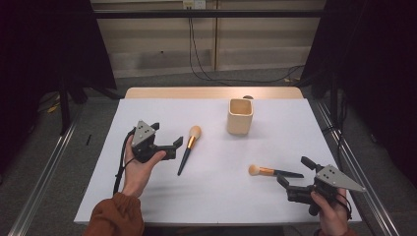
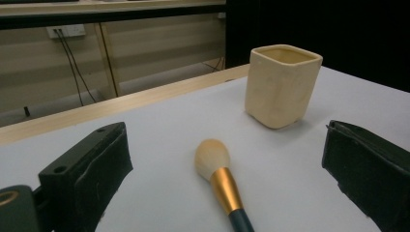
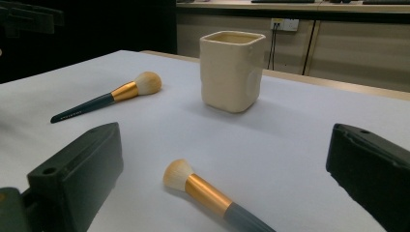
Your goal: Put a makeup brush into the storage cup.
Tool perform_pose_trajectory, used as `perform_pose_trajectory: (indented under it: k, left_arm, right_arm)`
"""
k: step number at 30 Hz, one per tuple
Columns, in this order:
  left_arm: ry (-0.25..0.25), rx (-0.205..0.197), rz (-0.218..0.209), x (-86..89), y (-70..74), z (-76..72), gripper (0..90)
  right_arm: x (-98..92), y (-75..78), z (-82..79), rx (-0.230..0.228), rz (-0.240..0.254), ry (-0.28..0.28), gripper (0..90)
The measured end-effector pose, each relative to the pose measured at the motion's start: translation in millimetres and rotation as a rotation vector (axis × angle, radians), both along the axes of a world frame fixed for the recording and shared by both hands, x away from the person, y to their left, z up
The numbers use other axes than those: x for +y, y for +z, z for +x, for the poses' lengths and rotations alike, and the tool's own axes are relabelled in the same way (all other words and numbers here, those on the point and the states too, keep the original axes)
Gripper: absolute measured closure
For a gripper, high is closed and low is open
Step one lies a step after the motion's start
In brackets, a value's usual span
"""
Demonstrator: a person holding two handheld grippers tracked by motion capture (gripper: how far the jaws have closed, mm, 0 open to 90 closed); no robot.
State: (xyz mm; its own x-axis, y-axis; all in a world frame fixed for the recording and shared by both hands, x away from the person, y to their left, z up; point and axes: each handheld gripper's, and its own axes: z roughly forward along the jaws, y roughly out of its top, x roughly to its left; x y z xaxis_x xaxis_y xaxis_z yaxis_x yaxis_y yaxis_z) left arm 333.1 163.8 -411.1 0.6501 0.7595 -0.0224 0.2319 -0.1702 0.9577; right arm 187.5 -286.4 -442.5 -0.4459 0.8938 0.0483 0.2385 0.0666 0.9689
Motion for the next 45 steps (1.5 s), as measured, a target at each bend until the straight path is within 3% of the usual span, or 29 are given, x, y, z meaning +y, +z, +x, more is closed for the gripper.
perform_pose_trajectory:
  k: [2, 5, 10, 13, 18, 35, 38, 45]
  left_arm:
    - [-0.002, 0.0, -0.008, -4.2, 1.5, 3.2, 3.1]
    - [-0.005, -0.006, 0.013, -8.2, 3.7, 8.3, 3.0]
    - [-0.01, -0.004, -0.005, -14.6, 7.1, 16.3, 2.7]
    - [-0.021, 0.015, 0.008, -17.1, 7.8, 21.3, 3.1]
    - [-0.037, 0.013, 0.028, -26.6, 8.9, 28.5, 3.4]
    - [-0.073, 0.16, 0.182, -44.6, 5.4, 47.6, 3.2]
    - [-0.071, 0.202, 0.174, -44.6, 4.7, 51.2, 3.2]
    - [-0.062, 0.295, 0.263, -50.8, 1.5, 58.6, 3.1]
  right_arm:
    - [0.0, -0.1, 0.0, 0.0, 0.0, -0.001, 0.0]
    - [0.4, 0.2, -0.5, 0.0, -0.002, 0.005, 0.0]
    - [0.0, -0.1, -0.1, 0.002, -0.005, 0.005, 0.0]
    - [-0.2, -0.2, -0.1, 0.002, -0.006, 0.006, 0.0]
    - [0.0, -0.5, 0.1, 0.007, -0.006, 0.007, 0.0]
    - [0.4, -0.7, 1.2, 0.006, -0.012, 0.016, 0.0]
    - [0.6, -0.8, 1.5, 0.007, -0.011, 0.022, 0.0]
    - [0.0, -1.0, 1.3, 0.009, -0.011, 0.024, 0.0]
